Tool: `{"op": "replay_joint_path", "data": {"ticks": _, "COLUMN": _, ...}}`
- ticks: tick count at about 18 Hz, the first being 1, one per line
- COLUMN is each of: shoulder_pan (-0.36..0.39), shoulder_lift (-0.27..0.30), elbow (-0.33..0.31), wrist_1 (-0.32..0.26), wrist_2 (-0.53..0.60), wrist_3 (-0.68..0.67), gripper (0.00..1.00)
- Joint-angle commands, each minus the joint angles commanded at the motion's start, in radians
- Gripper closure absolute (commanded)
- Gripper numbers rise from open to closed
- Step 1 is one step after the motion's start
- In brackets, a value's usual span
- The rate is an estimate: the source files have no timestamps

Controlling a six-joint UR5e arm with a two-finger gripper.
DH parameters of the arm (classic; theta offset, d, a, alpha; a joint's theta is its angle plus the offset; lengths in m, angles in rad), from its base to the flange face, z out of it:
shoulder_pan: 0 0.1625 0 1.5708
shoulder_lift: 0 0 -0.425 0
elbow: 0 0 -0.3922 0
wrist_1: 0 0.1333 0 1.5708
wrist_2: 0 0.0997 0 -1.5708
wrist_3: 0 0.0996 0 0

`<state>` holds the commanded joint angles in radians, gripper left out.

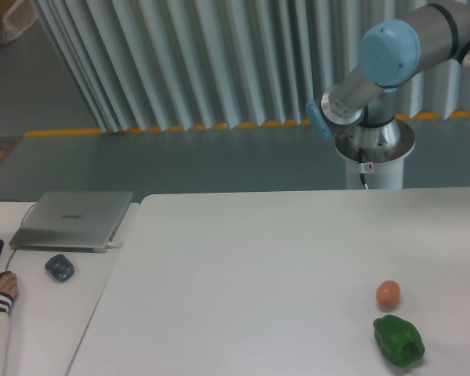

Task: Place the red pepper on the table

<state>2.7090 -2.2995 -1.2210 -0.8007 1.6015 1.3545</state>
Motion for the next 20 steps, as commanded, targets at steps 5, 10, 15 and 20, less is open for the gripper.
{"op": "replay_joint_path", "data": {"ticks": 5, "shoulder_pan": 0.002, "shoulder_lift": 0.028, "elbow": -0.014, "wrist_1": -0.005, "wrist_2": -0.018, "wrist_3": -0.014, "gripper": 0.54}}
{"op": "replay_joint_path", "data": {"ticks": 10, "shoulder_pan": 0.000, "shoulder_lift": 0.038, "elbow": -0.024, "wrist_1": -0.006, "wrist_2": -0.028, "wrist_3": -0.046, "gripper": 0.63}}
{"op": "replay_joint_path", "data": {"ticks": 15, "shoulder_pan": -0.002, "shoulder_lift": 0.046, "elbow": -0.032, "wrist_1": -0.006, "wrist_2": -0.028, "wrist_3": -0.087, "gripper": 0.82}}
{"op": "replay_joint_path", "data": {"ticks": 20, "shoulder_pan": 0.000, "shoulder_lift": 0.069, "elbow": -0.044, "wrist_1": -0.029, "wrist_2": -0.026, "wrist_3": -0.083, "gripper": 0.82}}
